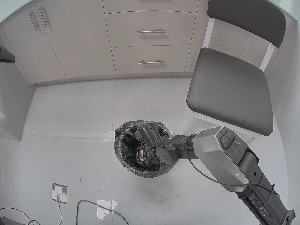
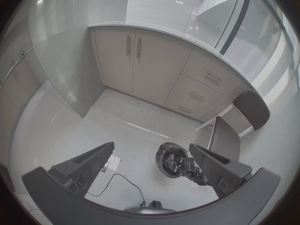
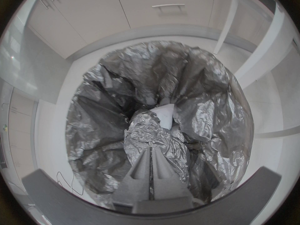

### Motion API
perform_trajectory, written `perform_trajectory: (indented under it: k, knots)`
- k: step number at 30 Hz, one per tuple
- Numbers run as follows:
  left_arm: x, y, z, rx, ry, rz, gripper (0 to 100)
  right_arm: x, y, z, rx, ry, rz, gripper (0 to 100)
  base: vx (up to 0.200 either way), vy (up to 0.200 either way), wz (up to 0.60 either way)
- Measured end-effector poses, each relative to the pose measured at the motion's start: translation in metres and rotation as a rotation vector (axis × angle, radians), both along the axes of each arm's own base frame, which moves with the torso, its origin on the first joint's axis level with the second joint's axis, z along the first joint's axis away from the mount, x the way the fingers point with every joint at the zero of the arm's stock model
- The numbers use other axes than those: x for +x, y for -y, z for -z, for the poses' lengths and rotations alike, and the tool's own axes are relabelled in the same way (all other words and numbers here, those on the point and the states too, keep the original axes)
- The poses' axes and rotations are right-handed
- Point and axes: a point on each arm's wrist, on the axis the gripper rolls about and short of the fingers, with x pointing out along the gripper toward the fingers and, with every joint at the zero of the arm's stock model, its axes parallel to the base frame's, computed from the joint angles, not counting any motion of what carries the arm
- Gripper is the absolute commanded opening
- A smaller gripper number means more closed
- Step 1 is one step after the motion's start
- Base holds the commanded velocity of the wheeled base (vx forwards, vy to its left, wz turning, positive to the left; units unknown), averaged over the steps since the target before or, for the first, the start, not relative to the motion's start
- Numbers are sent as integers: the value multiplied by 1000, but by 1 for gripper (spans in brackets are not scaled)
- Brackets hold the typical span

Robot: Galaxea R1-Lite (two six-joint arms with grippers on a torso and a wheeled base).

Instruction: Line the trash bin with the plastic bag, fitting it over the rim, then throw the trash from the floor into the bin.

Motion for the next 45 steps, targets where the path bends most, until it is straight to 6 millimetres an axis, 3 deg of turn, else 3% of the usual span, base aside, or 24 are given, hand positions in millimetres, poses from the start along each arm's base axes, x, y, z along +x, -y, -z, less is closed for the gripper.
perform_trajectory:
  k: [11, 16, 21, 27, 36, 45]
  knots:
    - [4, 1, 9, 4, -24, 1, 100, 1, 12, 35, -71, -95, 31, 0, 0, 0, 0]
    - [6, 1, 13, 0, -13, 2, 100, 1, 12, 32, -68, -92, 31, 0, 0, 0, 0]
    - [3, 1, 16, -2, -5, 6, 100, 2, 11, 17, -50, -73, 30, 0, 0, 0, 0]
    - [-5, 0, 18, -5, 4, 8, 100, -3, 9, -15, -30, -50, 20, 0, 0, 0, 0]
    - [-25, -3, 15, -26, 50, 33, 100, -30, 5, -88, -24, -43, -22, 0, 0, 0, 0]
    - [-60, -7, 16, -44, 111, 70, 100, -73, 32, -166, -103, -140, -70, 0, 0, 0, 0]
